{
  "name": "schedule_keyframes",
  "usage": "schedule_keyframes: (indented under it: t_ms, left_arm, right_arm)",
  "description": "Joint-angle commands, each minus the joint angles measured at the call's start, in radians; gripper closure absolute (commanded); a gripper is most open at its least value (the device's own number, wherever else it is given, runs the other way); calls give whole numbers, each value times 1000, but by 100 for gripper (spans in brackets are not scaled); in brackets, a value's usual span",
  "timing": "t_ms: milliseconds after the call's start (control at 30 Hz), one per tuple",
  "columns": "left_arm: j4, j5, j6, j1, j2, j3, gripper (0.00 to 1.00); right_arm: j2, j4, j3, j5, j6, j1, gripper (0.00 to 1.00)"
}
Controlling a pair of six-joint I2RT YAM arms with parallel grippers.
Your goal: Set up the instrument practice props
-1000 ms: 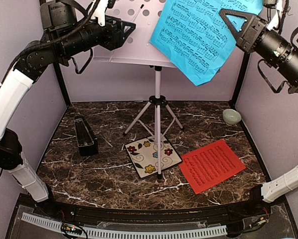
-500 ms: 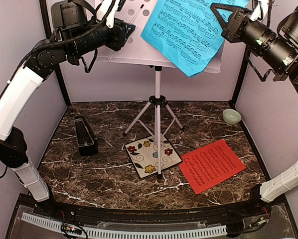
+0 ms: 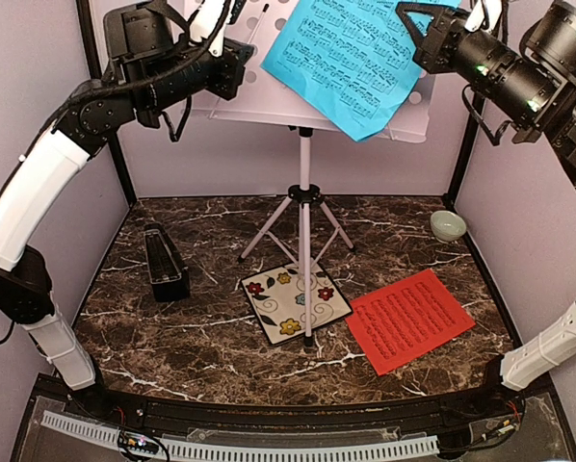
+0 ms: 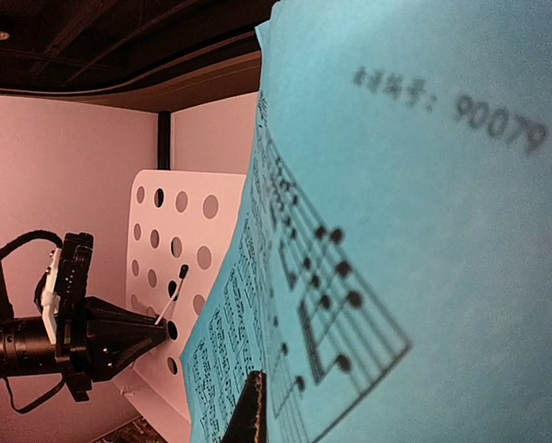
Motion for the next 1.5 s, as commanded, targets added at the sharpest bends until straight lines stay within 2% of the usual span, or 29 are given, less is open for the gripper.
schedule_keyframes:
  t_ms: [0, 67, 200, 367, 733, 1000, 1467]
  left_arm:
    - [109, -19, 11, 8, -58, -54, 96]
    - [158, 0, 12, 8, -81, -115, 100]
    - [299, 47, 10, 9, -148, -260, 100]
    - [417, 117, 15, 10, -208, -368, 100]
    - [502, 242, 35, 10, -263, -455, 100]
    - [549, 302, 42, 10, -276, -490, 100]
    - [539, 334, 39, 10, -260, -486, 100]
  right_arm:
    - [11, 1, 29, 12, -11, -9, 100]
    - [22, 0, 34, 11, -15, -10, 100]
    - [47, -3, 48, 11, -36, -12, 100]
    - [83, 11, 81, 4, -65, -18, 100]
    - [243, -71, 304, -112, -220, -62, 100]
    - [315, -66, 343, -254, -261, -111, 100]
    - [434, -9, 420, -324, -338, -125, 100]
